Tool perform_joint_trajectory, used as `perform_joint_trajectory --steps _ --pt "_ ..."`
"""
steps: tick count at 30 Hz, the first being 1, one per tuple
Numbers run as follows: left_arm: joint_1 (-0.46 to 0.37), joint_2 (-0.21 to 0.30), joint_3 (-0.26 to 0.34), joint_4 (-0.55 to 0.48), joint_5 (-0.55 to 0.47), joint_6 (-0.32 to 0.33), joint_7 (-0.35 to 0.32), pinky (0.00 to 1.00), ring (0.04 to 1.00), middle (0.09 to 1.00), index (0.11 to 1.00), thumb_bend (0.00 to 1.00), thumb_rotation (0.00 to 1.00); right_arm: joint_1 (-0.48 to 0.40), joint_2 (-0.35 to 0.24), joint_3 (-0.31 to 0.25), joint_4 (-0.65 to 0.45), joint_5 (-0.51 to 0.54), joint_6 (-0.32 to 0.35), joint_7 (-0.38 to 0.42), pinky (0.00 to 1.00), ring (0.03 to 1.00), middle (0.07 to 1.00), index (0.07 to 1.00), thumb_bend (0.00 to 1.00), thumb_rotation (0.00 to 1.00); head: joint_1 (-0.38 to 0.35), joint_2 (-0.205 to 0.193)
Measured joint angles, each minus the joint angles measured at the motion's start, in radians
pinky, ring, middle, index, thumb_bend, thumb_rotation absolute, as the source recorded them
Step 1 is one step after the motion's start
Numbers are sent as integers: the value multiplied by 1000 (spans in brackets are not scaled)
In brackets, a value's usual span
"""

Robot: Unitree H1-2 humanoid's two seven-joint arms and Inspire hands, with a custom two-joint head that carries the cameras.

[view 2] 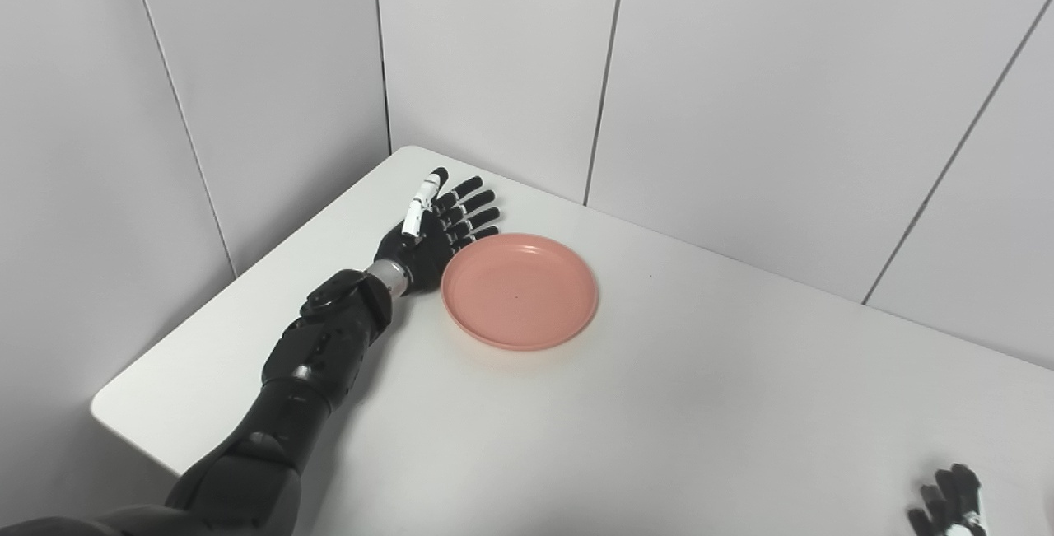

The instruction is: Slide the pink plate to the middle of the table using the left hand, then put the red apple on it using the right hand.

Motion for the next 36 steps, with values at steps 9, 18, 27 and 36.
perform_joint_trajectory --steps 9,18,27,36 --pt "0 -13 -1 0 0 -8 -1 903 900 907 891 384 1000 -2 2 -2 5 3 0 1 1000 1000 1000 1000 57 1000 -15 8" --pt "-3 -31 -8 12 0 -28 -19 889 891 896 885 388 1000 -11 2 -2 23 6 -6 10 1000 1000 1000 1000 97 1000 -31 12" --pt "-7 -45 -39 16 3 -40 -21 872 874 881 874 385 1000 -22 2 -3 43 11 -41 11 1000 1000 1000 1000 145 1000 -51 21" --pt "-1 -56 -51 3 3 -42 -21 869 877 889 876 391 1000 -34 3 -3 64 12 -73 13 1000 1000 1000 1000 150 1000 -60 26"
